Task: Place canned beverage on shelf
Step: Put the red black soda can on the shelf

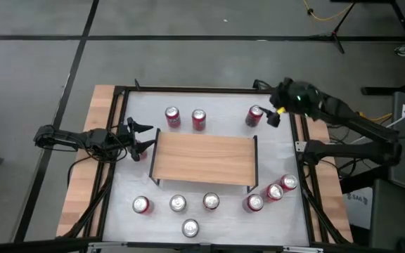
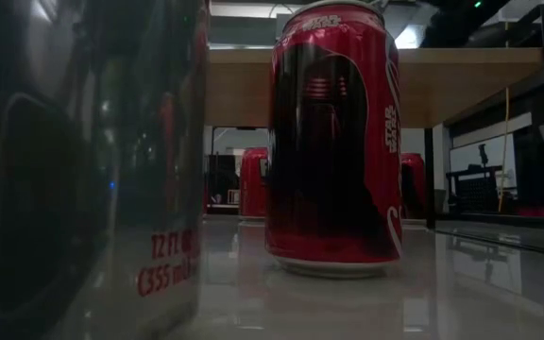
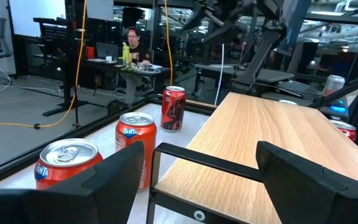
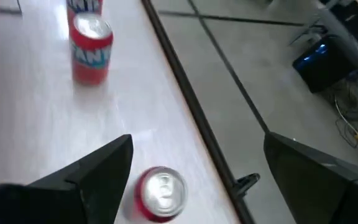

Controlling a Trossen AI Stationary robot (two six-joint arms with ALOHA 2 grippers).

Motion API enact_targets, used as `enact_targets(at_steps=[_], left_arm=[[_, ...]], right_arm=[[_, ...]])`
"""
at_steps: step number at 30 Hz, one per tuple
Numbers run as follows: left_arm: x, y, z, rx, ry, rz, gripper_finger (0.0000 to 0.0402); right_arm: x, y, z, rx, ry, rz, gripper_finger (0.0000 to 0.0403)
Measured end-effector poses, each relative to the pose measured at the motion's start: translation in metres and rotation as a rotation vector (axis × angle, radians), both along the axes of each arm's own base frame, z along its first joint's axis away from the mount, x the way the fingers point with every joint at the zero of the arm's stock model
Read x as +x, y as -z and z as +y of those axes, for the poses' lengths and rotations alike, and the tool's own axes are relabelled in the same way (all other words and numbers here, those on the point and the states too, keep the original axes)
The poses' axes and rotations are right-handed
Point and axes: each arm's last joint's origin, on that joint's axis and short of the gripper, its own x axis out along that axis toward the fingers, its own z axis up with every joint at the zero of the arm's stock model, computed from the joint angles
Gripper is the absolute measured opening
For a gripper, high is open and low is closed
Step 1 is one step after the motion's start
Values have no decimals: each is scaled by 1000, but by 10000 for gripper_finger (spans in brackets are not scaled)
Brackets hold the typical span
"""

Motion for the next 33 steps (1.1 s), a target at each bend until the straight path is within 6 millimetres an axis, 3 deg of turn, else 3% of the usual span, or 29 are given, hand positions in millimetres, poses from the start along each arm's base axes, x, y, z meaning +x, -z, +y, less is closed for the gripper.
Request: enact_targets(at_steps=[8,13,22,33], left_arm=[[0,0,0,0,0,1,305],[0,0,0,0,0,2,305],[0,0,0,0,0,2,305],[0,0,0,0,0,2,305]], right_arm=[[10,16,-59,62,-125,131,351],[8,32,-81,137,-261,127,351],[4,54,-89,258,-340,249,351],[9,67,-95,302,-364,293,351]])
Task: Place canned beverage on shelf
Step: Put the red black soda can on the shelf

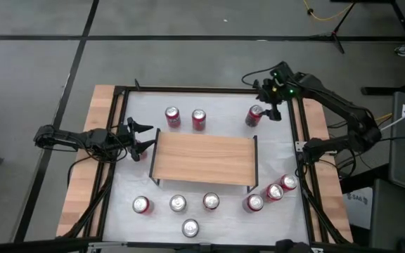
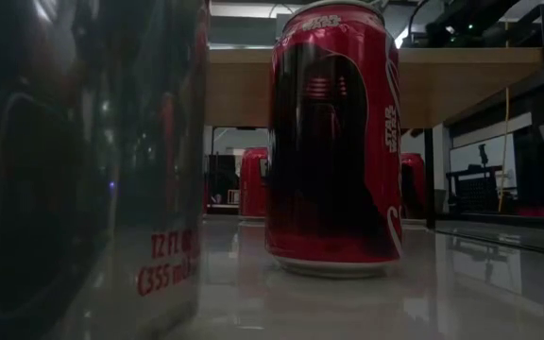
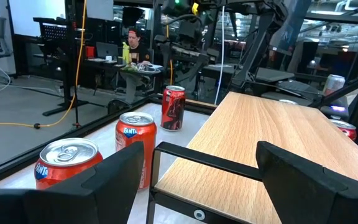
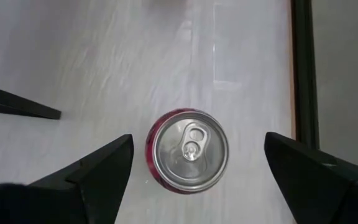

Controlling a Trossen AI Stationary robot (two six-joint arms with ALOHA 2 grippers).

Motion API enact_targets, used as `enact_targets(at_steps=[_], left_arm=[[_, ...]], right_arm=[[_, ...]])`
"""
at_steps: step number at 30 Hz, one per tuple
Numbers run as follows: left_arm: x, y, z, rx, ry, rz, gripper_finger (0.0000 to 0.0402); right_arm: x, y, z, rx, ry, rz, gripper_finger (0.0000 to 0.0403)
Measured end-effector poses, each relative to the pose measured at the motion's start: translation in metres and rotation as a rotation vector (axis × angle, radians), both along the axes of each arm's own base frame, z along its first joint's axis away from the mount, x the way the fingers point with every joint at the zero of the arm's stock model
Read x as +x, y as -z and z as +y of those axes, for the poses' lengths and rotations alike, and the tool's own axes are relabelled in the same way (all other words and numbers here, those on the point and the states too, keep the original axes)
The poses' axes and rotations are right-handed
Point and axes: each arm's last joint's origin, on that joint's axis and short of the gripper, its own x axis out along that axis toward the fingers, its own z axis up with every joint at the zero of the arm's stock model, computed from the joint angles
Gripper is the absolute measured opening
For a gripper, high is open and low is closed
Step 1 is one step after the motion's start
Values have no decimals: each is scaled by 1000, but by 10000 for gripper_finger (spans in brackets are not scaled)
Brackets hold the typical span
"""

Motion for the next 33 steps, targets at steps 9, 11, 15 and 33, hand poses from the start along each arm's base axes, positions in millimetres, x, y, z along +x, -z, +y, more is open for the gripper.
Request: enact_targets(at_steps=[9,11,15,33], left_arm=[[0,0,0,0,0,0,305],[0,0,0,0,0,0,305],[0,0,0,0,1,0,305],[0,0,0,0,0,0,305]], right_arm=[[-1,16,1,42,0,34,351],[-1,21,1,39,0,33,351],[0,32,0,21,0,19,351],[-2,50,1,-11,26,45,351]])
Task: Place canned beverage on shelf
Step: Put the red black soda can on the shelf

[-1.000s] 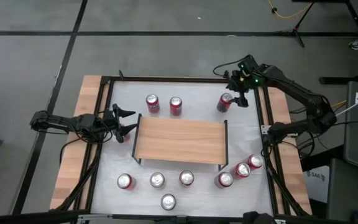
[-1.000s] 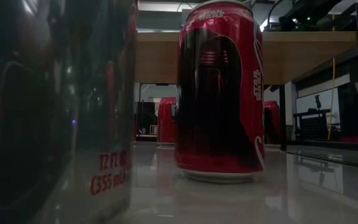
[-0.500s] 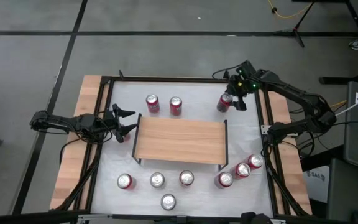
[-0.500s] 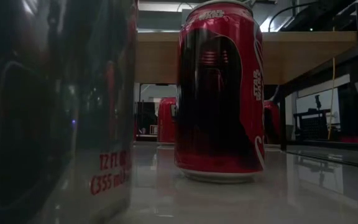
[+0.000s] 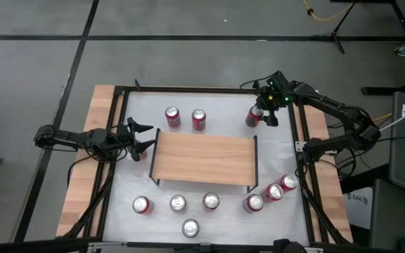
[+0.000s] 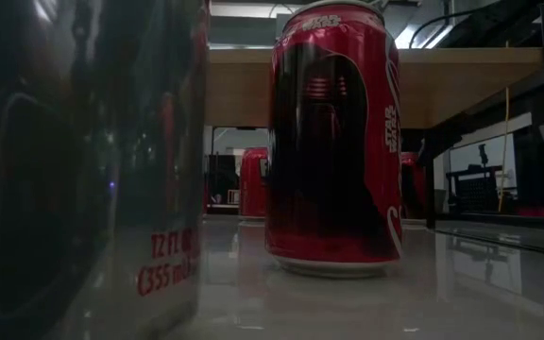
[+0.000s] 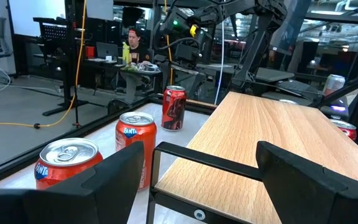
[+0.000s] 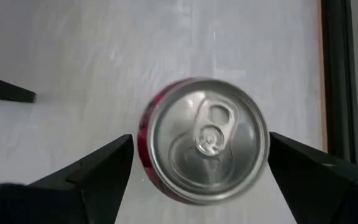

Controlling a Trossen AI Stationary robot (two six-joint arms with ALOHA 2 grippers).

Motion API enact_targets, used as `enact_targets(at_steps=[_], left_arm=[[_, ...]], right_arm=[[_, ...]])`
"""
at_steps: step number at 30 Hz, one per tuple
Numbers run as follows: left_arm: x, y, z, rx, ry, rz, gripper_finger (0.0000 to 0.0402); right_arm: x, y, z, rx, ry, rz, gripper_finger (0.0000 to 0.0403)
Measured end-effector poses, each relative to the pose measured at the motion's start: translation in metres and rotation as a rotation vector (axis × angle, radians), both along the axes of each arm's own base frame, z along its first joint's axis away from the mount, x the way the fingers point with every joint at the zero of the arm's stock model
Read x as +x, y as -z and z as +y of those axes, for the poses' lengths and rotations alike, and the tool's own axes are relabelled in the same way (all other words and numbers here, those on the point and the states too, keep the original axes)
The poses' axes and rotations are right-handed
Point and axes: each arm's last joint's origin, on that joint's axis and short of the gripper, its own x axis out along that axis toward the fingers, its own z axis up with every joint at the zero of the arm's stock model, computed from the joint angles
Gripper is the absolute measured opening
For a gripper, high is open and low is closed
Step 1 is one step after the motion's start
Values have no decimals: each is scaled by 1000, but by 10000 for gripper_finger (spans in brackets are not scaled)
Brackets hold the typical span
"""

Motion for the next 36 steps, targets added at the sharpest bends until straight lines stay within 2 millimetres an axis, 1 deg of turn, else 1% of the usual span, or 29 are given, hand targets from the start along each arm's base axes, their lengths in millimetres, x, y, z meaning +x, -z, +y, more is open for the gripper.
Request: enact_targets(at_steps=[23,27,29,32,36], left_arm=[[0,0,0,0,0,0,305],[0,0,0,0,0,0,305],[0,0,0,0,0,0,305],[0,0,0,0,0,0,305],[0,0,0,0,0,0,305]], right_arm=[[0,0,0,-6,2,0,351],[4,5,-1,10,-10,10,349],[9,9,0,20,-27,26,341],[17,14,2,28,-56,27,317],[25,15,5,12,-85,25,287]])
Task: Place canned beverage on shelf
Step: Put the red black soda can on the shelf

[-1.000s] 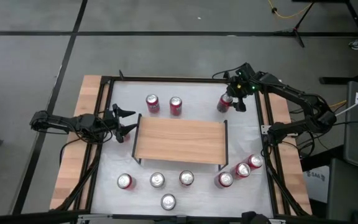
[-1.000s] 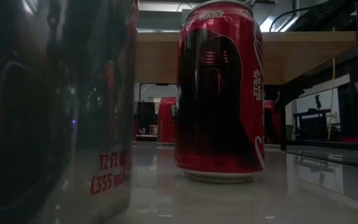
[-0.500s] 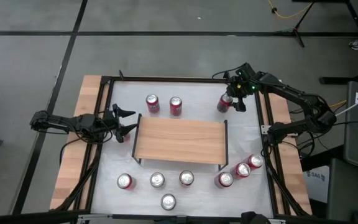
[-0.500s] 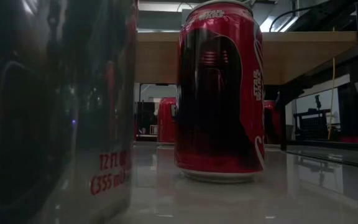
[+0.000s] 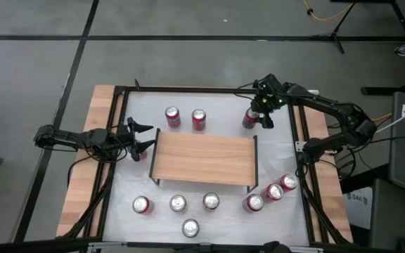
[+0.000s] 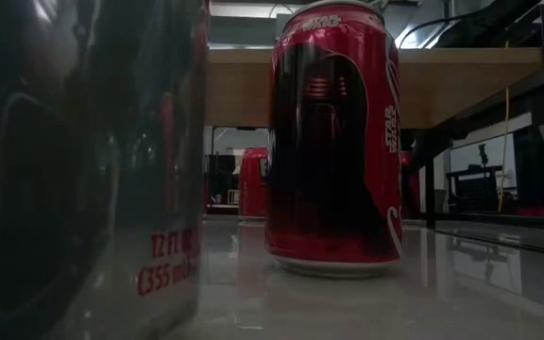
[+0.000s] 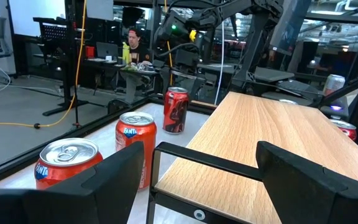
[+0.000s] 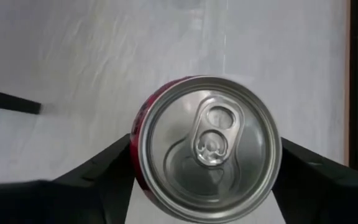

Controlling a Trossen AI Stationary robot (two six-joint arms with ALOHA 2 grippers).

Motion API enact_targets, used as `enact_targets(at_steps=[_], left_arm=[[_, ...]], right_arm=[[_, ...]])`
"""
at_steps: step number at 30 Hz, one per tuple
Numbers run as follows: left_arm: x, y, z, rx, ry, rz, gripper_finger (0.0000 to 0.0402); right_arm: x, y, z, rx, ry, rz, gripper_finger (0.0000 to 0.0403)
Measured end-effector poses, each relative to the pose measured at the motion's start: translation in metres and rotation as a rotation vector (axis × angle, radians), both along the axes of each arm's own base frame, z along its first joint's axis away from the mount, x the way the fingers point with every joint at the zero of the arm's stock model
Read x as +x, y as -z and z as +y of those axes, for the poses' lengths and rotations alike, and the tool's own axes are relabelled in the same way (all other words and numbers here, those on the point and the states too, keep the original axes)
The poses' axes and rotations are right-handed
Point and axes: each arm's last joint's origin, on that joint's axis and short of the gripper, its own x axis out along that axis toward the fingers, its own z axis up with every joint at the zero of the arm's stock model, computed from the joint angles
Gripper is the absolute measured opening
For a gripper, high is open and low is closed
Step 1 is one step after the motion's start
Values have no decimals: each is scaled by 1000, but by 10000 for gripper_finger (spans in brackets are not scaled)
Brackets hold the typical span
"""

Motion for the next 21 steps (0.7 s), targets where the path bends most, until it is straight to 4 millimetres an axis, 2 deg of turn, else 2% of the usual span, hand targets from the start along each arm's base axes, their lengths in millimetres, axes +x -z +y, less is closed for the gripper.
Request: enact_targets(at_steps=[6,11,17,21], left_arm=[[0,0,0,0,0,0,305],[0,0,0,0,0,0,305],[0,0,0,0,0,0,305],[0,0,0,0,0,1,305]], right_arm=[[1,-3,1,3,134,18,292],[1,-6,-2,23,353,44,300],[-3,-7,-7,-32,637,92,294],[-4,-7,-8,7,842,77,298]])
